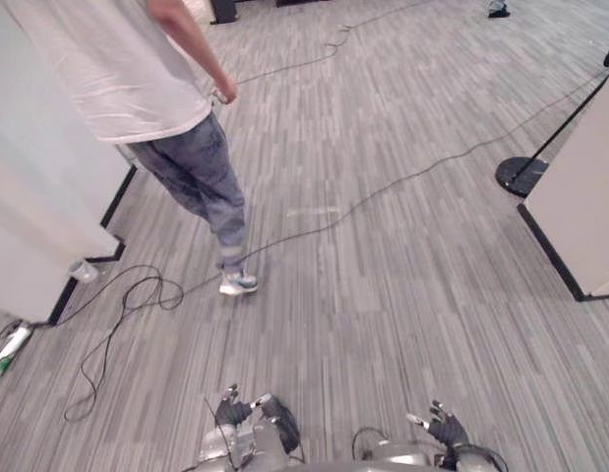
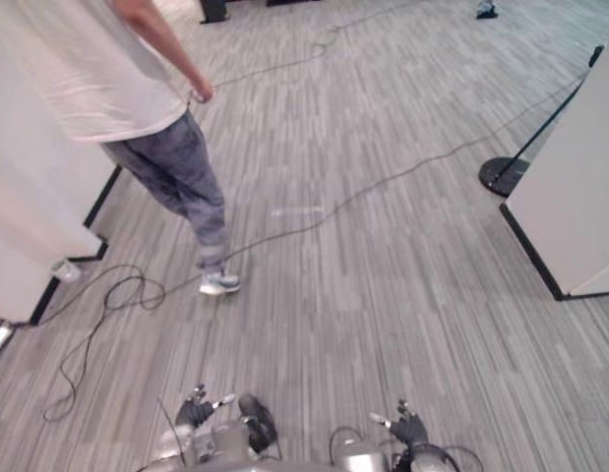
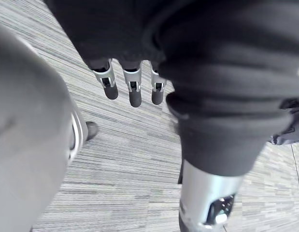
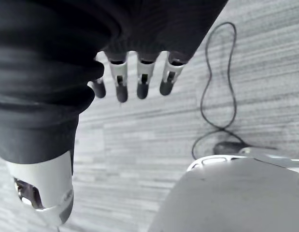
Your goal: Organize washtable
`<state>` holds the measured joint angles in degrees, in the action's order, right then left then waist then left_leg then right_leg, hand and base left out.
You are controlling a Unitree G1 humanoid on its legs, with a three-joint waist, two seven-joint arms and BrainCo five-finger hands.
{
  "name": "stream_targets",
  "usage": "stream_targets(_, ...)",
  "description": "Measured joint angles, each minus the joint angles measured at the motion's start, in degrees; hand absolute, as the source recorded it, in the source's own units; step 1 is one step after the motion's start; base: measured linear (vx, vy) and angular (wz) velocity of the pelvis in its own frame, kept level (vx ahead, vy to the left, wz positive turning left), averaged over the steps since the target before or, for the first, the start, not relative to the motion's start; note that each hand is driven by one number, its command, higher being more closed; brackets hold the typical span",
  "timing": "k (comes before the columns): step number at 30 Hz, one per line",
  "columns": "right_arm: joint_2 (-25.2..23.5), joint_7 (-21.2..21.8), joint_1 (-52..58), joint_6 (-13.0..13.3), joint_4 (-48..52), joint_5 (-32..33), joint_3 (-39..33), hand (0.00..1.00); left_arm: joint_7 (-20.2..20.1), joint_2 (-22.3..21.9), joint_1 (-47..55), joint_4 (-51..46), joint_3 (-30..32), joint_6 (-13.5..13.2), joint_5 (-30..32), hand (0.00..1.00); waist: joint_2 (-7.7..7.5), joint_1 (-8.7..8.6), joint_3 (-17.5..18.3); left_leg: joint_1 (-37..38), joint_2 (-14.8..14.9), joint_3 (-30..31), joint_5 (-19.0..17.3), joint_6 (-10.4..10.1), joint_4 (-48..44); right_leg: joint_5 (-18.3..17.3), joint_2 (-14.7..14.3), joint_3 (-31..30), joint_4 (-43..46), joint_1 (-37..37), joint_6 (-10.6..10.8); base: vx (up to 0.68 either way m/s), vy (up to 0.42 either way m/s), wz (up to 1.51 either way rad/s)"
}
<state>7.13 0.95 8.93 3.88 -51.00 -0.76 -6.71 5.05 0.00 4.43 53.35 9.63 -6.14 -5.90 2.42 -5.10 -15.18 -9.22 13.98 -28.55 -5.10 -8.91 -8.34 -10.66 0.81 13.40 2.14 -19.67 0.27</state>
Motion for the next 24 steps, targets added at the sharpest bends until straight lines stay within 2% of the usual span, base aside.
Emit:
stream_targets(1,-0.04,-0.13,0.39,0.12,0.01,-0.03,-0.01,0.00,-0.01,0.26,0.10,0.11,-0.01,0.04,-0.20,0.00,0.06,0.16,0.13,-0.55,-0.48,0.80,1.02,1.63,-1.02,-1.44,0.38,-0.09,-0.23,-2.37,1.45,0.53,0.245,-0.45)
stream_targets(2,-0.66,-0.35,1.03,0.09,-0.45,-0.13,0.02,0.00,-0.05,0.94,0.14,0.40,0.00,0.13,-0.22,0.00,-0.67,0.57,0.95,-0.28,-2.02,2.82,5.18,6.23,-3.16,-3.06,2.02,-1.34,1.30,-3.49,3.32,0.68,0.321,-0.41)
stream_targets(3,-1.54,-0.71,2.02,0.21,-0.49,-0.36,0.01,0.00,-0.08,1.01,0.15,1.28,-0.02,0.25,-0.20,0.00,-2.62,0.33,2.41,-0.03,-5.73,5.22,7.27,9.09,-3.63,-4.97,5.34,-2.36,8.70,-1.53,6.51,0.86,0.397,-0.21)
stream_targets(4,-2.45,-0.71,2.27,0.20,-0.52,-0.37,-0.28,0.00,-0.08,1.57,0.08,1.68,-0.07,0.38,-0.20,0.00,-3.97,0.22,3.03,1.91,-8.91,5.97,6.96,10.24,-3.95,-4.98,9.36,-3.58,21.49,3.04,7.91,0.72,0.329,0.04)
stream_targets(5,-2.88,-0.70,2.42,0.11,-0.64,-0.38,-0.30,0.00,-0.08,1.94,0.08,1.72,-0.10,0.42,-0.19,0.00,-4.31,0.14,3.17,3.33,-9.69,5.85,6.96,10.26,-4.05,-3.29,11.21,-4.64,28.89,5.53,9.61,0.71,0.291,0.26)
stream_targets(6,-3.41,-0.73,2.14,0.20,-0.64,-0.12,-0.62,0.00,-0.02,2.91,0.03,2.09,-0.13,0.72,-0.09,0.00,-6.06,-0.47,2.42,6.70,-11.69,5.58,4.90,12.24,-4.35,5.51,13.96,-7.38,42.54,10.45,12.00,0.79,0.276,0.25)
stream_targets(7,-3.75,-0.59,1.54,0.21,-0.89,-0.37,-0.66,0.00,0.03,3.75,-0.59,3.46,-0.44,1.04,-0.03,0.00,-6.06,-0.57,1.57,11.24,-12.87,5.79,1.95,12.57,-3.60,5.60,16.59,-7.47,54.12,15.01,9.97,0.65,0.210,0.19)
stream_targets(8,-3.52,-0.52,1.26,0.21,-0.99,-0.38,-0.63,0.00,0.04,3.78,-0.68,4.11,-0.49,1.36,-0.02,0.00,-6.04,-0.43,1.55,13.45,-12.92,5.86,0.87,12.65,-3.27,3.92,17.21,-6.84,57.29,16.82,7.33,0.78,0.217,0.03)
stream_targets(9,-3.04,-0.19,1.07,0.35,-0.58,-0.38,-0.39,0.00,0.04,3.64,-0.53,4.82,-1.24,1.47,-0.01,0.00,-4.76,-0.58,1.55,18.09,-12.69,6.23,-0.87,11.98,-1.65,1.00,17.04,-4.88,60.05,20.36,4.00,0.65,0.132,0.07)
stream_targets(11,-2.09,0.47,1.12,1.16,0.88,-0.41,0.29,0.00,-0.03,3.56,-0.48,5.54,-3.54,1.54,-0.02,0.00,-3.68,-1.30,1.52,23.38,-11.59,6.89,-2.42,11.79,1.14,-2.94,14.63,-0.94,57.50,25.97,1.52,0.61,0.086,0.27)
stream_targets(12,-1.81,0.47,0.64,1.48,1.38,-0.39,0.93,0.00,-0.07,3.54,-0.55,5.75,-5.07,1.66,-0.04,0.00,-3.18,-2.49,1.70,24.95,-10.61,7.55,-2.47,11.79,2.85,-4.53,12.59,1.67,51.14,29.96,0.56,0.57,-0.013,0.54)
stream_targets(13,-1.69,0.54,0.11,1.67,1.91,-0.41,1.09,0.00,-0.12,3.33,-1.08,5.73,-5.71,1.83,-0.04,0.00,-3.03,-3.49,1.55,26.32,-9.83,8.09,-2.47,11.79,3.82,-4.46,10.26,3.42,42.24,33.71,0.29,0.82,-0.055,0.63)
stream_targets(14,-1.76,0.50,0.00,1.87,1.94,-0.42,1.04,0.00,-0.13,2.85,-1.49,5.76,-5.80,1.93,-0.03,0.00,-3.12,-3.59,1.47,27.66,-9.51,8.25,-2.47,11.79,4.63,-1.85,7.43,3.57,30.75,36.29,0.16,0.63,-0.090,0.47)
stream_targets(16,-1.98,0.47,0.34,1.85,2.00,-0.45,1.20,0.00,-0.12,2.56,-0.97,5.66,-5.70,1.86,0.13,0.00,-3.70,-3.48,1.68,29.22,-10.23,8.52,-2.76,11.17,5.07,4.24,5.41,2.19,17.65,36.24,0.55,0.54,-0.095,0.41)
stream_targets(17,-2.59,0.39,1.81,1.88,2.09,-0.39,1.24,0.00,-0.12,2.57,-0.69,5.66,-5.55,1.81,0.44,0.00,-5.15,-3.56,2.21,32.19,-11.95,9.33,-3.93,8.08,4.94,8.98,5.29,-0.80,11.33,35.24,0.32,0.76,-0.142,0.87)
stream_targets(18,-3.10,0.26,2.65,1.54,2.45,-0.34,0.99,0.00,-0.10,1.75,-0.62,5.49,-4.64,1.80,1.08,0.00,-5.26,-3.86,2.32,34.76,-11.36,10.64,-6.28,4.30,2.67,16.18,5.07,-3.87,16.06,35.37,-1.66,0.74,-0.160,0.85)
stream_targets(19,-2.11,0.38,2.39,1.01,2.43,-0.46,0.61,0.00,-0.12,0.75,-0.59,5.11,-4.20,1.78,1.32,0.00,-3.71,-3.65,2.49,34.23,-9.83,10.89,-6.72,3.57,-0.19,12.67,4.71,-3.18,19.51,35.80,-1.43,0.78,-0.259,0.72)
stream_targets(20,-0.64,0.45,2.52,-0.12,4.00,-1.25,1.04,0.00,-0.14,-1.00,-0.36,4.32,-3.06,1.65,1.83,0.00,-1.33,-3.58,2.77,25.76,-3.55,11.43,-4.23,1.03,-20.75,8.25,3.77,-0.65,19.79,32.90,-2.28,0.57,-0.248,0.39)
stream_targets(21,-0.50,0.43,2.91,-0.37,5.16,-1.58,0.99,0.00,-0.17,-1.30,-0.40,4.07,-1.49,1.81,1.91,0.00,-0.76,-3.61,2.57,22.18,-0.65,11.38,-1.22,-0.08,-28.90,7.46,3.00,-0.23,19.06,31.24,-2.68,0.68,-0.320,0.38)
stream_targets(22,-0.40,0.31,3.17,-0.43,5.92,-1.71,0.96,0.00,-0.16,-1.91,-0.40,3.52,0.32,1.80,1.92,0.00,-0.34,-3.44,2.39,18.97,1.92,10.98,1.15,-0.53,-36.44,6.58,1.97,-0.10,18.37,29.46,-2.97,0.46,-0.223,0.08)
stream_targets(23,-0.45,0.21,3.15,-0.69,6.33,-1.94,1.09,0.00,-0.10,-2.36,0.31,1.62,2.59,1.81,1.89,0.00,-0.44,-3.28,2.28,14.74,6.22,8.51,1.02,0.02,-48.19,5.24,-0.06,-0.13,16.47,25.31,-3.52,0.67,-0.296,-0.13)
stream_targets(24,-1.11,0.19,3.09,-0.65,6.45,-1.95,1.15,0.00,-0.15,-1.93,1.11,0.40,3.32,1.80,1.90,0.00,-1.39,-3.30,2.17,12.20,8.50,6.02,-0.01,1.00,-53.67,4.30,-1.27,-0.37,13.83,20.46,-3.61,0.51,-0.221,-0.26)
